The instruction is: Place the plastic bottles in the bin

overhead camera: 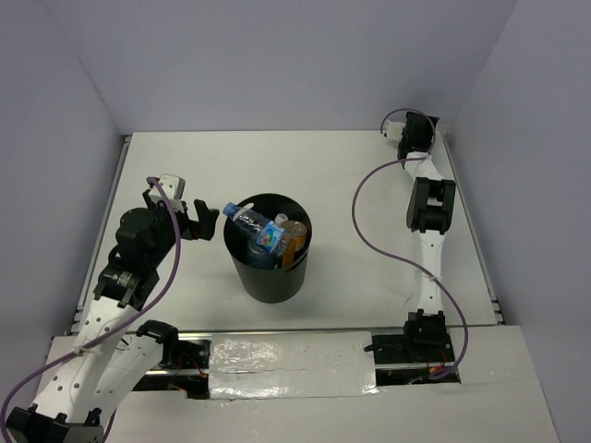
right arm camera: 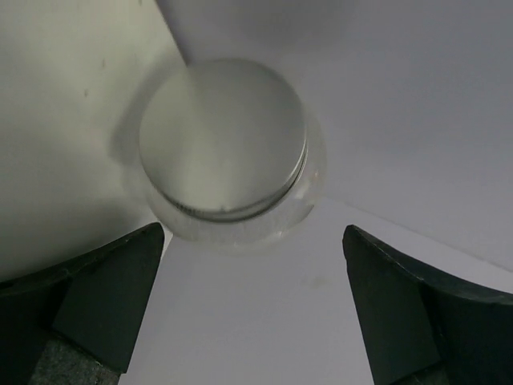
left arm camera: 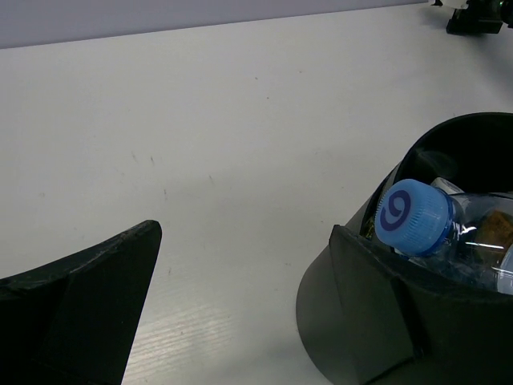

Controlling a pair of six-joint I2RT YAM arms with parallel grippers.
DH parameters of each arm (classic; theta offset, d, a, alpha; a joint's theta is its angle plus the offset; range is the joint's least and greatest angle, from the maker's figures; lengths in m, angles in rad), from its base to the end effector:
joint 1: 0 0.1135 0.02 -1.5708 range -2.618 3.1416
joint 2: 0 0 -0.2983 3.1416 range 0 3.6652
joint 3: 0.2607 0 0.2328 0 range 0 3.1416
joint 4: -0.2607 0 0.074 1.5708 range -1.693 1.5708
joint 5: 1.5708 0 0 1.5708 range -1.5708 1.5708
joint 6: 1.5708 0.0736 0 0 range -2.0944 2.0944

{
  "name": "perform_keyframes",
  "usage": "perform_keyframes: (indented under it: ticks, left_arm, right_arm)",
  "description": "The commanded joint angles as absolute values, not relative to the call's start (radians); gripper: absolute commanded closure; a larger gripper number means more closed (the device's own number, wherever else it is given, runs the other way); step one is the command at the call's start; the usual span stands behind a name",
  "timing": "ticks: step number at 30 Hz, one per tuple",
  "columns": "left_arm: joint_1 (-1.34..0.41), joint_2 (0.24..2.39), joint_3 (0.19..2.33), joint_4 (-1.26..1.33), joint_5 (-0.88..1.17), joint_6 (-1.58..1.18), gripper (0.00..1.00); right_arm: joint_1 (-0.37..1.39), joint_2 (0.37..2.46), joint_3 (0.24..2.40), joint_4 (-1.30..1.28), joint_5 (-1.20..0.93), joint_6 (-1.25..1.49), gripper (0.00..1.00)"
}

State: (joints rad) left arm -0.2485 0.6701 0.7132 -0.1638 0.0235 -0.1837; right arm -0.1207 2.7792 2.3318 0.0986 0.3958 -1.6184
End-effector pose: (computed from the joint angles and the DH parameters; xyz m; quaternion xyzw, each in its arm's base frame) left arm 0.1497 -0.0398 0.3506 0.0320 0.7478 -0.1508 0.6458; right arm 0.6528 -0.1078 0.1275 -0.4641 0.6650 -0.5337 0.2399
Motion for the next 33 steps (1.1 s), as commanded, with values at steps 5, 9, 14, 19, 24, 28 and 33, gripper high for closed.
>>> perform_keyframes:
  ticks: [5, 9, 14, 19, 24, 28, 33]
  left_arm:
    - [-0.229, 0.657, 0.707, -0.123, 0.029, -0.163, 0.01]
    - [-0.227, 0.643, 0.7, -0.114, 0.031, -0.161, 0.01]
    - [-0.222, 0.649, 0.704, -0.117, 0.049, -0.16, 0.01]
    - [-0.222, 0.643, 0.703, -0.114, 0.057, -0.16, 0.01]
    - [-0.221, 0.634, 0.703, -0.109, 0.064, -0.163, 0.01]
    - [-0.218, 0.63, 0.704, -0.106, 0.078, -0.164, 0.01]
    - [-0.212, 0.612, 0.703, -0.101, 0.11, -0.169, 0.01]
  right_arm:
    - [-0.117, 2.858, 2.471, 0.081, 0.247, -1.574, 0.0]
    - [-0.118, 2.873, 2.502, 0.066, 0.212, -1.522, 0.04]
    - [-0.124, 2.867, 2.487, 0.063, 0.204, -1.502, 0.16]
    - [-0.129, 2.832, 2.436, 0.061, 0.183, -1.442, 0.46]
    - [-0.13, 2.651, 2.205, 0.084, 0.137, -1.319, 0.69]
    - [-0.135, 2.416, 1.79, 0.273, 0.046, -1.229, 0.87]
    - [-0.135, 2.108, 1.487, 0.333, -0.066, -1.091, 0.88]
